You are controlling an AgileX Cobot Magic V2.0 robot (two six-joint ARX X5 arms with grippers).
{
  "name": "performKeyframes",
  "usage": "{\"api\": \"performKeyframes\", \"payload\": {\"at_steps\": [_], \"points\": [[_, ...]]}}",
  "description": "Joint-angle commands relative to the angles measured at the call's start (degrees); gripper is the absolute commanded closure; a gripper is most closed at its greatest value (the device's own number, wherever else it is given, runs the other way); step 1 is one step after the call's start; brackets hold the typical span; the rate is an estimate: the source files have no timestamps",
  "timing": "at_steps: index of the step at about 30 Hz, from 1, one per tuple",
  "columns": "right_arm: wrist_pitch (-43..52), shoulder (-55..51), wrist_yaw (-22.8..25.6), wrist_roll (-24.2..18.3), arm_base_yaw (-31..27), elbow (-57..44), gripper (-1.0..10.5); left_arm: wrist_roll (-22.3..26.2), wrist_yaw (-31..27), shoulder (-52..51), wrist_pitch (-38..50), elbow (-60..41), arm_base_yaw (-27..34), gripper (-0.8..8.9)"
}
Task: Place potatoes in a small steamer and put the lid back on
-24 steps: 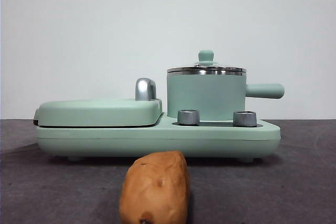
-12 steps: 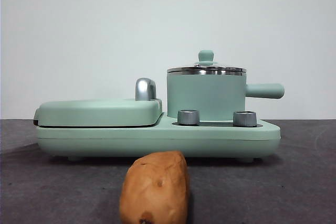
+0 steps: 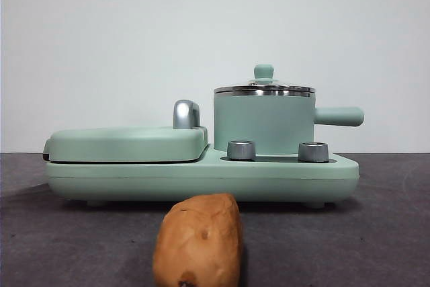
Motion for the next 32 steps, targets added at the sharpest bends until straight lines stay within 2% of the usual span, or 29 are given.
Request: {"api": "performKeyframes", "payload": {"at_steps": [1,5,10,13,18,21,24,28,32], "points": [[0.31,0.17,0.0,0.57,-0.02,0.87,4.5,-0.72,0.22,3.61,0.52,1.84,-2.14,3.08],[0.31,0.17,0.0,0.76,-0.02,0.87,4.4,0.02,-0.87,10.6,0.61,5.66,-5.86,3.09],[0.33,0.17,0.0,0.74,-0.02,0.87,4.4,1.44,-6.99,21.88,-0.04,15.91,-11.08,3.09],[0.35,0.17,0.04,0.76,-0.02,0.87,4.4,2.05,-9.84,29.57,-1.84,23.98,-14.05,3.1],[0.37,0.2,0.11,0.74,-0.02,0.87,4.4,7.06,-18.36,42.91,-9.42,39.21,-18.6,3.1],[0.37,0.2,0.44,0.74,-0.02,0.87,4.4,7.41,-23.12,50.16,-12.17,47.74,-20.5,3.1],[0.42,0.2,0.44,0.74,-0.02,0.87,4.4,7.39,-25.0,56.5,-13.42,55.28,-22.1,3.11],[0.42,0.2,0.44,0.74,-0.02,0.87,4.4,7.34,-29.14,63.06,-12.83,62.14,-24.06,3.15],[0.44,0.2,0.42,0.74,-0.02,0.87,4.4,7.37,-31.71,66.45,-8.41,63.43,-25.57,3.15]]}}
